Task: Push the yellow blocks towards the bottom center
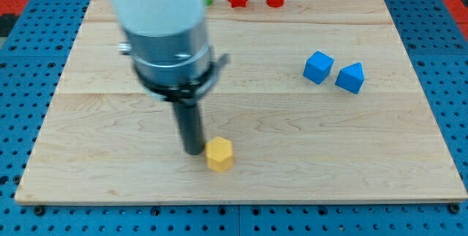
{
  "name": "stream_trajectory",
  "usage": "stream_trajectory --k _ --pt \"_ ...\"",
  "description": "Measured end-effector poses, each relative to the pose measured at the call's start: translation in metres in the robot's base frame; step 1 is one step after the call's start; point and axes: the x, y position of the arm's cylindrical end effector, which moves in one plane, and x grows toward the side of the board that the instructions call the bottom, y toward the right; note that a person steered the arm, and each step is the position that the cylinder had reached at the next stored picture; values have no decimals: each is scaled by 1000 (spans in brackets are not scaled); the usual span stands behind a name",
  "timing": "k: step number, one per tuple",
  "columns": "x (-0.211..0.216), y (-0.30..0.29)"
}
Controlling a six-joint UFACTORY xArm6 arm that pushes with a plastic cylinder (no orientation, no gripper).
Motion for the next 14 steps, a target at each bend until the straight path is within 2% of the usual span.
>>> stream_trajectory --k 1,3,4,5,6,7,8,9,11,12,13,14 --pt "-43 -56" --pt "-219 -34" --pt "-255 -56" --pt "-245 -94" --pt "-189 -65" --pt "-152 -52" --pt "-199 -55" --pt "-189 -105" --pt "-81 -4" --pt "-61 9" --pt "-113 8" --pt "-117 -54"
